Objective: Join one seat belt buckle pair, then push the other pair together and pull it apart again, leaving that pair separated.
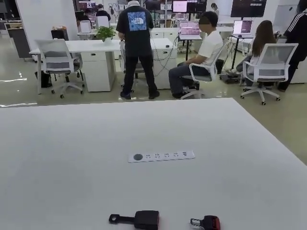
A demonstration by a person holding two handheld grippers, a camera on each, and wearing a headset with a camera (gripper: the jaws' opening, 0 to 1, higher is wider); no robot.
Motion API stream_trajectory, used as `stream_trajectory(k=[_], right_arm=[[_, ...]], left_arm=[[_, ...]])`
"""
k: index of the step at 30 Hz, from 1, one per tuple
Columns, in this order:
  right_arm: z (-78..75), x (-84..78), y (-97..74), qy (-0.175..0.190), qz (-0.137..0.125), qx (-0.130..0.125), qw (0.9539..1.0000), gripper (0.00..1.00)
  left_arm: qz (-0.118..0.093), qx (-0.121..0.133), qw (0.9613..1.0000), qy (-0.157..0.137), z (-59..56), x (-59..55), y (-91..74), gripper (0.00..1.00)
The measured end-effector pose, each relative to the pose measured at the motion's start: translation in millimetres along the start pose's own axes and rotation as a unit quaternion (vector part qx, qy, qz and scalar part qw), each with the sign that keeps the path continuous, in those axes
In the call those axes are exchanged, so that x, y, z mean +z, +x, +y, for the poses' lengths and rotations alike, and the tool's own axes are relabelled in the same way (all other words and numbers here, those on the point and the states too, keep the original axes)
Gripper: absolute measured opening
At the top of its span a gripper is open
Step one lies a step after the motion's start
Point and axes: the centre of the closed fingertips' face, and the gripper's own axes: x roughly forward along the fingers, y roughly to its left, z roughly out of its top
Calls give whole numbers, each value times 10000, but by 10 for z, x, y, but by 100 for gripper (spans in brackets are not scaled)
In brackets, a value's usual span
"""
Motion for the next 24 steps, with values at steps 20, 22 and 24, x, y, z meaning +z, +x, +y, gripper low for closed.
stream_trajectory(k=[20, 22, 24], right_arm=[[8, -30, 41, -99, 76, 104, 9999, 87], [20, -38, 49, -98, 98, 147, 9998, 87], [31, -35, 47, -112, 106, 175, 9997, 87]], left_arm=[[56, -62, 9999, 80, 22, 7, 47, 98], [67, -67, 9999, 95, 24, 2, 59, 98], [108, -67, 9998, 148, 22, -7, 77, 98]])
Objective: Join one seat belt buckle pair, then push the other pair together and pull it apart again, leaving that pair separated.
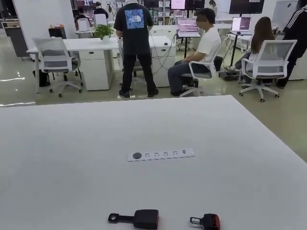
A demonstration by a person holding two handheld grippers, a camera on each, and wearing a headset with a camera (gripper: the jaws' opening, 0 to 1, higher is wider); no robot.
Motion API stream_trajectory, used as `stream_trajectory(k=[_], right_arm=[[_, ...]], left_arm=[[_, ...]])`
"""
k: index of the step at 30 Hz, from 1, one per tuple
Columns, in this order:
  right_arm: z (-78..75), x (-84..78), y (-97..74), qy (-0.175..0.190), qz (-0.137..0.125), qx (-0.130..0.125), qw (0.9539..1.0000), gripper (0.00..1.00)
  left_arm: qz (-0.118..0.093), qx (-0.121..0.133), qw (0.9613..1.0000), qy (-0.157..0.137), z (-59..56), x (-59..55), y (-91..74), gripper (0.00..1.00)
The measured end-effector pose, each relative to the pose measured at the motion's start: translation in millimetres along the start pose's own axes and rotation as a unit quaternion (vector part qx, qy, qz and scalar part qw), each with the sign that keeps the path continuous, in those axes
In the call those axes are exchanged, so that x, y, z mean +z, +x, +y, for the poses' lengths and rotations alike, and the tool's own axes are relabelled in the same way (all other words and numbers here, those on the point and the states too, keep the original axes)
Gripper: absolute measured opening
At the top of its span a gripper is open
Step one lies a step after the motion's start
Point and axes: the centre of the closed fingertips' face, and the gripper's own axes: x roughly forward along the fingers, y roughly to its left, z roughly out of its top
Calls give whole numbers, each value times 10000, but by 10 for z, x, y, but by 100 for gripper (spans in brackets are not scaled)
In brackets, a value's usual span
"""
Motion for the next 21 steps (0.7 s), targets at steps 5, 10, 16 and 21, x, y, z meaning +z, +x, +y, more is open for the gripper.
stream_trajectory(k=[5, 10, 16, 21], right_arm=[[-12, -12, 8, -69, 64, 43, 9999, 86], [-14, -7, 30, -98, 106, 121, 9998, 86], [-6, -25, 95, -109, 160, 212, 9996, 85], [34, -34, 123, -197, 249, 322, 9990, 85]], left_arm=[[20, -59, 10000, 56, -23, 18, 33, 98], [92, -134, 9998, 130, -39, 3, 60, 98], [141, -205, 9994, 220, -28, -10, 85, 98], [203, -259, 9990, 295, -22, -4, 119, 97]])
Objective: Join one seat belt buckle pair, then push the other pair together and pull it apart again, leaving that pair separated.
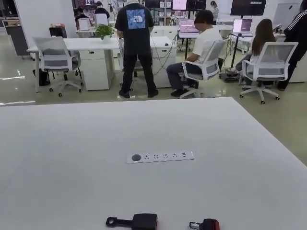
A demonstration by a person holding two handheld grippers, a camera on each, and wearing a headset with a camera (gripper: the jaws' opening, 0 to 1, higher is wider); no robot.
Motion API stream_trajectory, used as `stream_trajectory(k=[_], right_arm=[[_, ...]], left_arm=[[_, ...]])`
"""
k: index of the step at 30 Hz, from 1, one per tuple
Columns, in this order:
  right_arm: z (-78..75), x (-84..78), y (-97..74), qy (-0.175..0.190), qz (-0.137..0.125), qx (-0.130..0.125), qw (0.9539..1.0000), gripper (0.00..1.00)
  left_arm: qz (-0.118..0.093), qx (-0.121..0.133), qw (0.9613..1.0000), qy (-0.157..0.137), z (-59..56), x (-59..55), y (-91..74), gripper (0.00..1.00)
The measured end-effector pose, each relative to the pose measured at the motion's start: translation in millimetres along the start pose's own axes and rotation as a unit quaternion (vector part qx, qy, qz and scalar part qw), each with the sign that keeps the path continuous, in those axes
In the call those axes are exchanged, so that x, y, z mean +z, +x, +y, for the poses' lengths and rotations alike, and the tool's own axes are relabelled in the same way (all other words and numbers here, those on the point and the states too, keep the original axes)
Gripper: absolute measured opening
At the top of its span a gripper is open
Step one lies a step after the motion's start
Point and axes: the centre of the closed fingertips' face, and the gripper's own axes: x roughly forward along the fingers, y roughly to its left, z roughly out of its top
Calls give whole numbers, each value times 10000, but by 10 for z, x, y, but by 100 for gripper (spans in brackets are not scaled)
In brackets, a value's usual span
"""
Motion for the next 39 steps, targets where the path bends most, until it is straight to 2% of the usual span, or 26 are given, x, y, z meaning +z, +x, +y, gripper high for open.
stream_trajectory(k=[10, 14, 17, 20, 24, 28, 39], right_arm=[[12, -25, 78, -159, 145, 210, 9995, 83], [6, -38, 117, -204, 221, 310, 9991, 82], [35, -42, 152, -268, 273, 393, 9985, 82], [35, -52, 188, -255, 310, 476, 9981, 80], [17, -126, 251, -338, 423, 586, 9968, 79], [15, -124, 282, -380, 497, 708, 9955, 78], [19, -179, 414, -564, 732, 1034, 9903, 74]], left_arm=[[126, -216, 9992, 320, -3, -31, 97, 93], [238, -323, 9983, 424, 4, -69, 151, 91], [282, -389, 9975, 527, -26, -44, 188, 90], [350, -470, 9962, 644, -31, -69, 205, 89], [440, -554, 9945, 776, -60, -47, 253, 86], [506, -651, 9926, 889, -89, -41, 284, 83], [667, -928, 9863, 1189, -81, -80, 459, 77]])
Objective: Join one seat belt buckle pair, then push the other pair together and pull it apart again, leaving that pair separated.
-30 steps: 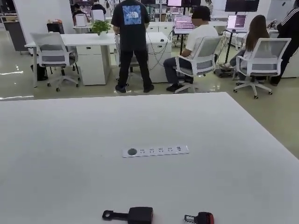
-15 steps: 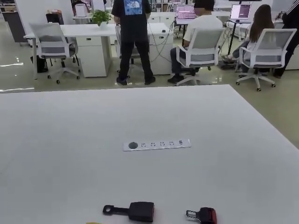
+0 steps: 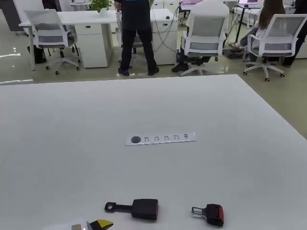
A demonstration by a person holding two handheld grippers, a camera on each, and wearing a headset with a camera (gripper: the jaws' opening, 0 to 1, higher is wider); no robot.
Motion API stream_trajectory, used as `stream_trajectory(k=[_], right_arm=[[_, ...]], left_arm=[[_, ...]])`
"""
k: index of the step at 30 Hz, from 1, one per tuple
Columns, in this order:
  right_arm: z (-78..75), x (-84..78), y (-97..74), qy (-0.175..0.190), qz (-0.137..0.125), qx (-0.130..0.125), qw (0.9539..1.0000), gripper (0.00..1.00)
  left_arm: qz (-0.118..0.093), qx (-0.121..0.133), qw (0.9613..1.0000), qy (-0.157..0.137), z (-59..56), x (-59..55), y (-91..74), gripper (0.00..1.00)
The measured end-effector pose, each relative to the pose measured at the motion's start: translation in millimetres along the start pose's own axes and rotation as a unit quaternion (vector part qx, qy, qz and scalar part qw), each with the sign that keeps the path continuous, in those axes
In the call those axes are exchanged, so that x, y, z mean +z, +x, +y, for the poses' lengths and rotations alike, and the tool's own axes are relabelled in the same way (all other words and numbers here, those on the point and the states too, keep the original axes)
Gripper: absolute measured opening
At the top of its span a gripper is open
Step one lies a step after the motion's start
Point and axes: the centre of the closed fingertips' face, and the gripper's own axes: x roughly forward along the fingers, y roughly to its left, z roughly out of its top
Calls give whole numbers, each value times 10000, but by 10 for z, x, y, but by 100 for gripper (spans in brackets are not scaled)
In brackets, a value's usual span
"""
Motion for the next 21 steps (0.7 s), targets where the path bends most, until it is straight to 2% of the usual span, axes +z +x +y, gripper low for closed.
stream_trajectory(k=[7, 12, 21], right_arm=[[-35, -37, 71, -85, 149, 151, 9997, 71], [-43, -89, 114, -171, 275, 329, 9989, 70], [-104, -152, 204, -277, 454, 572, 9969, 65]], left_arm=[[129, -273, 9992, 270, 11, -20, 128, 72], [272, -406, 9981, 371, 56, -76, 227, 70], [380, -616, 9960, 522, 156, -183, 392, 62]])
